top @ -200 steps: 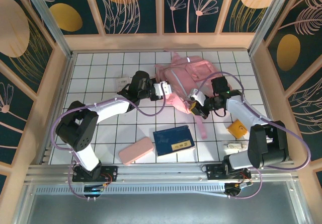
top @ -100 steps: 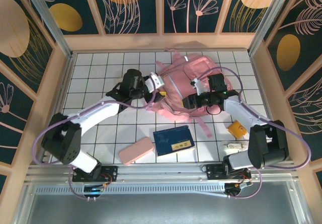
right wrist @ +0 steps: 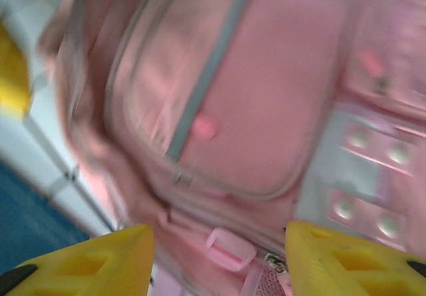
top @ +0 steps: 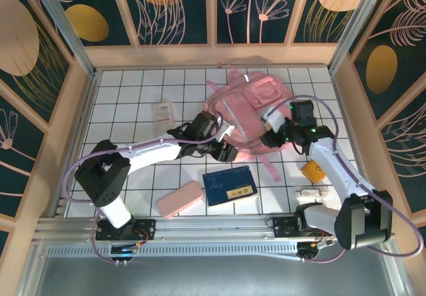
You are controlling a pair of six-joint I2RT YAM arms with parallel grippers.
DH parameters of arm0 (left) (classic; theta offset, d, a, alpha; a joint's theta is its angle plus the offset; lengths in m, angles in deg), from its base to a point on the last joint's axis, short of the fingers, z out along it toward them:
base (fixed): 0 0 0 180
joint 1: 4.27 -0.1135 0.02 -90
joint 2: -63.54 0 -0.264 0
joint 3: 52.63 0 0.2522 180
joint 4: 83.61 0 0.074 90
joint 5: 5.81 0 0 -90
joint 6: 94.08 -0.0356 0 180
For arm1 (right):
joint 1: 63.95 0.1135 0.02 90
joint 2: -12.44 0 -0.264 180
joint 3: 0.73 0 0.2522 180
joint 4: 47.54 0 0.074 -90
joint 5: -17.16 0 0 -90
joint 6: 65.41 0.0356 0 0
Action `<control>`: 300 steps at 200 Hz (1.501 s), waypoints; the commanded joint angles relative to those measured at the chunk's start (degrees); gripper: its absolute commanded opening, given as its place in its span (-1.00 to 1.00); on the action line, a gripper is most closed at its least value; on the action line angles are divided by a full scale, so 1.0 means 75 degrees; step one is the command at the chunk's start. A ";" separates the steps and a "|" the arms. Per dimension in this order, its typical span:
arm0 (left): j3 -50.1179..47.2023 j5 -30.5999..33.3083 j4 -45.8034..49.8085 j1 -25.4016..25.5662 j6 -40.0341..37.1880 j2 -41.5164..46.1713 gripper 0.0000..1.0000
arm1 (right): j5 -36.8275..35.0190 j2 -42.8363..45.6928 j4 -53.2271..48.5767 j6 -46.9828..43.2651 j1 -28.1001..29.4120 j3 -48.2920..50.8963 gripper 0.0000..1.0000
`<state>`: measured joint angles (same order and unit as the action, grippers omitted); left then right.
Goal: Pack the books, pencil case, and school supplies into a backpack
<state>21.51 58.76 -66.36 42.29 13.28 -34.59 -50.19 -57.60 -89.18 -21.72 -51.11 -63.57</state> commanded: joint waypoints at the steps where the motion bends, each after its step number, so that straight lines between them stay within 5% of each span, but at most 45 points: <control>1: 0.0363 0.0007 0.0075 -0.0054 0.0426 -0.0476 0.19 | 0.0151 -0.0657 -0.0987 -0.3233 0.0280 0.0113 0.08; 54: 0.0728 0.0445 -0.0703 -0.0621 0.1125 -0.1333 0.11 | -0.0440 -0.1694 -0.0302 -0.3410 0.0647 0.0451 0.07; 102: 0.1311 0.0460 -0.0572 -0.0990 0.0389 -0.1744 0.08 | -0.1676 -0.2356 0.1630 -0.3164 0.0806 0.0433 -0.31; 167: 0.1427 -0.0273 -0.0563 -0.1448 -0.0365 -0.1469 0.10 | 0.0168 -0.2696 0.1879 -0.2625 0.0841 -0.0129 -0.12; 194: -0.0044 -0.1075 -0.1906 -0.1353 0.0196 -0.0769 0.07 | 0.0439 -0.2971 0.1722 -0.2746 0.0840 -0.0319 -0.11; 230: -0.1575 -0.1010 -0.3410 -0.1081 0.0042 -0.0053 0.07 | 0.0517 -0.3339 0.1845 -0.2868 0.0883 -0.0427 -0.14; 243: -0.1712 -0.0854 -0.3677 -0.0902 -0.0255 -0.0053 0.07 | 0.0433 -0.3444 0.1853 -0.2973 0.0913 -0.0414 -0.31; 268: -0.2032 -0.0746 -0.4732 -0.0607 -0.0816 -0.0206 0.13 | 0.0556 -0.3352 0.1743 -0.2956 0.0914 -0.0460 -1.00; 300: -0.2022 -0.0641 -0.5864 -0.0473 -0.0675 -0.0660 0.17 | 0.1450 -0.2829 0.1559 -0.2657 0.0919 -0.0651 -1.00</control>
<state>6.32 53.36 -99.26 38.32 9.63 -37.00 -46.23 -82.58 -76.42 -43.38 -44.86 -66.08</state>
